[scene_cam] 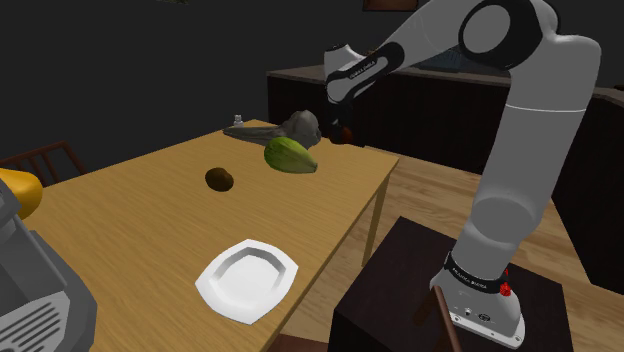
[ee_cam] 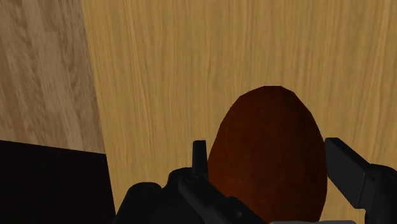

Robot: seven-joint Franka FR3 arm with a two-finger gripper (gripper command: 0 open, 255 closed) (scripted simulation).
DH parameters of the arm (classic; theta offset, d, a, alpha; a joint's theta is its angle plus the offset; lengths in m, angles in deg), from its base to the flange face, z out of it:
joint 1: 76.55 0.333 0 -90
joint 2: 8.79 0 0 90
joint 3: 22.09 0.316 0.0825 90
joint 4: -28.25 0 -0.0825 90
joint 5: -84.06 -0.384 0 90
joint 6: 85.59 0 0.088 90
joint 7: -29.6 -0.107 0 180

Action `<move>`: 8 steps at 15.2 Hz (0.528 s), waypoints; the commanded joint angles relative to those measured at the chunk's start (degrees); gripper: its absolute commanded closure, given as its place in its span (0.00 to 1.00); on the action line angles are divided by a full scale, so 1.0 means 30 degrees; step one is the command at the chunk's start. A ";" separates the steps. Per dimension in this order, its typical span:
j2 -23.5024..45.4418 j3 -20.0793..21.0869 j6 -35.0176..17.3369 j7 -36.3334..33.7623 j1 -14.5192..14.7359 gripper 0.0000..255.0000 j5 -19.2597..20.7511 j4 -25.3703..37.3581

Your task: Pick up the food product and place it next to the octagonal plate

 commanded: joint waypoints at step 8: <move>-0.0772 0.0070 0.2068 0.0642 0.0080 1.00 -0.0257 0.1366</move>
